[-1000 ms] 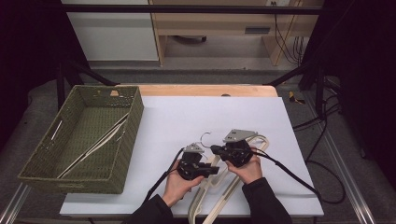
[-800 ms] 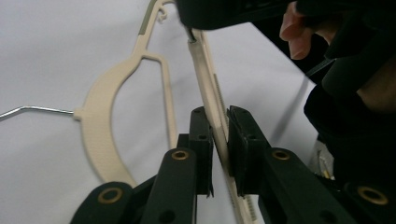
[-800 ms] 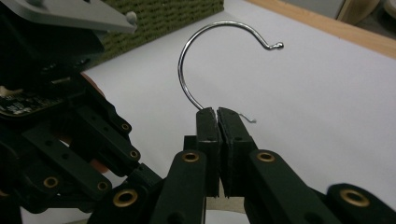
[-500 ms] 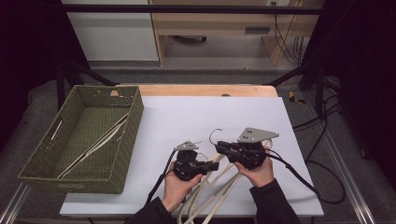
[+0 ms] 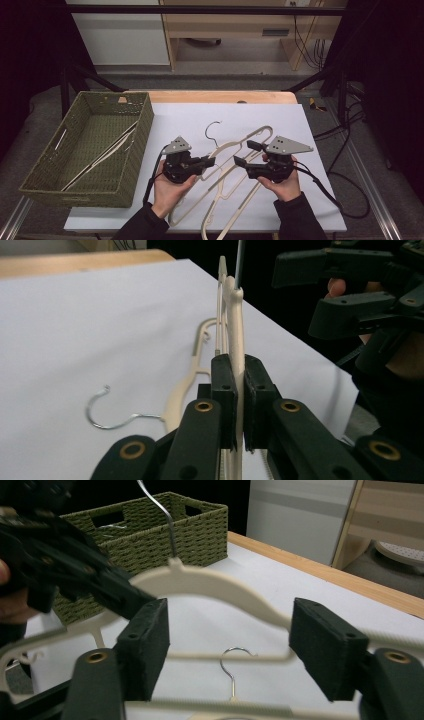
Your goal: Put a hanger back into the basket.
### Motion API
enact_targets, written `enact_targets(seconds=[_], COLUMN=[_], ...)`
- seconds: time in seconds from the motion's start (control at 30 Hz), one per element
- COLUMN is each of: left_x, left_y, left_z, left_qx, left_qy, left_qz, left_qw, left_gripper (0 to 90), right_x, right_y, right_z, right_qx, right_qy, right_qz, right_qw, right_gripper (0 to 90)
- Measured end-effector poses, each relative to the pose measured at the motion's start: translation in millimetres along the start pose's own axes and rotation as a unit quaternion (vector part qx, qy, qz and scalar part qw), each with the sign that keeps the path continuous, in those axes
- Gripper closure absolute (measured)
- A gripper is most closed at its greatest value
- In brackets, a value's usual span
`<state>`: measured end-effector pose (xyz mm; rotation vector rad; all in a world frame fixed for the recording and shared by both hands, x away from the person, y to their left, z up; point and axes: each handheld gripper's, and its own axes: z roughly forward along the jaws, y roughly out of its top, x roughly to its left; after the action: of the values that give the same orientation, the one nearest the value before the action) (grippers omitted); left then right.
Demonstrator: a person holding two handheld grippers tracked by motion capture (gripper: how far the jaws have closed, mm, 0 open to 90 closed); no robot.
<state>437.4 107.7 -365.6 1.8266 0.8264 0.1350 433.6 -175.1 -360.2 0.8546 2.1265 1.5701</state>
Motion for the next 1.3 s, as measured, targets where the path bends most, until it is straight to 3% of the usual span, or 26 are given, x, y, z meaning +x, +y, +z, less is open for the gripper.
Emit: enact_targets(seconds=[0.23, 0.53, 0.63, 0.9, 1.03, 1.3], left_x=[7.9, 19.0, 21.9, 29.2, 33.6, 61.4], left_y=[14.9, 37.4, 44.7, 65.7, 75.3, 84.0], left_z=[-35.8, -83.7, -97.6, -122.9, -136.3, -165.9], left_qx=[-0.018, -0.044, -0.053, -0.049, -0.047, -0.043], left_qy=[0.026, 0.035, 0.036, 0.045, 0.056, 0.089], left_qz=[0.049, 0.072, 0.080, 0.103, 0.127, 0.134], left_qw=[0.9983, 0.9958, 0.9947, 0.9924, 0.9893, 0.9860], left_gripper=[85.6, 85.6, 85.6, 85.6, 85.6, 85.6], right_x=[-9.7, -21.6, -24.1, -29.6, -30.1, -32.0], right_y=[-10.2, -29.1, -33.4, -42.9, -44.6, -47.8], right_z=[-12.2, -28.8, -32.1, -38.7, -39.4, -39.8], right_qx=[-0.006, -0.001, -0.001, 0.008, 0.010, 0.015], right_qy=[-0.022, -0.057, -0.058, -0.073, -0.076, -0.077], right_qz=[0.022, 0.041, 0.046, 0.053, 0.050, 0.054], right_qw=[0.9995, 0.9975, 0.9972, 0.9959, 0.9958, 0.9955], right_gripper=[16.4, 8.4, 7.4, 6.0, 5.5, 5.2])
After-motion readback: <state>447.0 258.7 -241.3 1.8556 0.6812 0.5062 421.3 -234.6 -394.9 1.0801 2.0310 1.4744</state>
